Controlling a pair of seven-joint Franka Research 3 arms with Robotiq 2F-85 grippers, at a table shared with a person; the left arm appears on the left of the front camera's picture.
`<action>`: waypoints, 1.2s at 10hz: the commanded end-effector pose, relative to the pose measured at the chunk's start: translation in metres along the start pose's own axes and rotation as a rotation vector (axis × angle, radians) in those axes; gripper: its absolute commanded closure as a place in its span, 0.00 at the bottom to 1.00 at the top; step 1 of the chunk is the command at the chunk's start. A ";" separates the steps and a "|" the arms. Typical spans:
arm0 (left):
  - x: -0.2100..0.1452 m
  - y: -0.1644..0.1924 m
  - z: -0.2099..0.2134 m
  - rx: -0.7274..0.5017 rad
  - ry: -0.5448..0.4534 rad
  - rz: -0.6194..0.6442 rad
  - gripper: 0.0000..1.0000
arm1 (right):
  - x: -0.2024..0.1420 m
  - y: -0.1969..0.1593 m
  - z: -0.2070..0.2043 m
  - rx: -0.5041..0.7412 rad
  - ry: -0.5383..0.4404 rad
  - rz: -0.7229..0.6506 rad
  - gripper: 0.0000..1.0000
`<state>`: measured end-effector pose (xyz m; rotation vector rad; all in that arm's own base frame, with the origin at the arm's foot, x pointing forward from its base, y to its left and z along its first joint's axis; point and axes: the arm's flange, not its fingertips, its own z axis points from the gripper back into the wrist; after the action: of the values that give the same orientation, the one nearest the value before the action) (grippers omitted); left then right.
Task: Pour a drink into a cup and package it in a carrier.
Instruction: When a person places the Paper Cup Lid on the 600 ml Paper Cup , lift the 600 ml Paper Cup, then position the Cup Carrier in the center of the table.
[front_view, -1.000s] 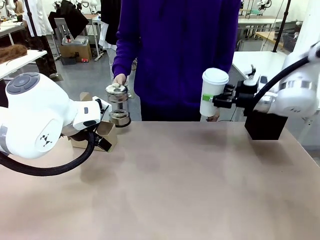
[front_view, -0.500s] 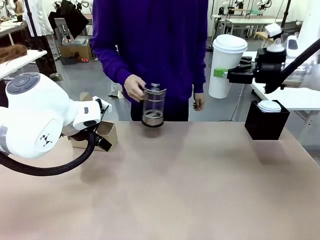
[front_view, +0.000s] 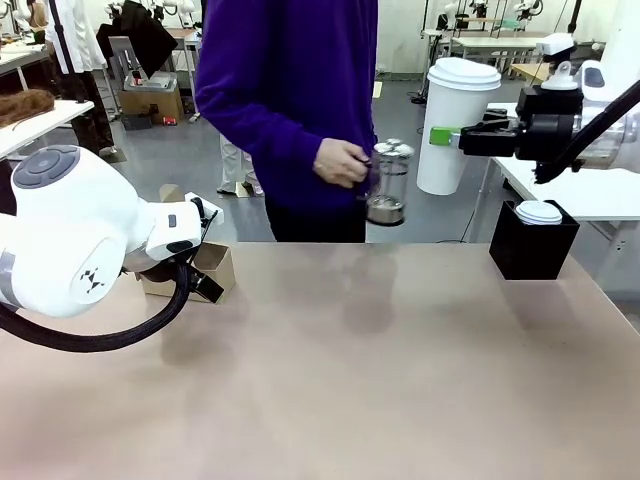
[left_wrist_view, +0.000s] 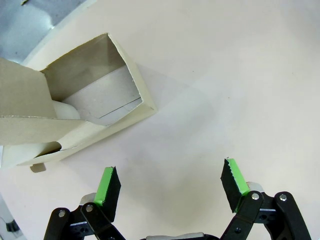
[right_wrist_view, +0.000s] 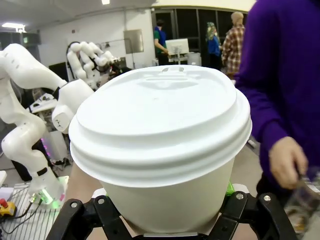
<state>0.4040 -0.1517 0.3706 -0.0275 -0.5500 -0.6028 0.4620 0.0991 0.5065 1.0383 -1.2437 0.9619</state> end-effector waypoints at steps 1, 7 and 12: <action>0.000 0.000 0.000 -0.001 0.000 0.001 0.00 | 0.006 0.002 0.001 -0.016 0.004 0.030 0.20; 0.000 0.000 0.000 -0.001 0.000 0.001 0.00 | 0.006 0.002 0.001 -0.016 0.004 0.030 0.20; 0.000 0.000 0.000 0.000 0.000 0.000 0.00 | 0.006 0.002 0.001 -0.016 0.004 0.030 0.20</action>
<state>0.4040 -0.1517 0.3706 -0.0275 -0.5500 -0.6028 0.4619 0.0970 0.5084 1.0254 -1.2495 0.9637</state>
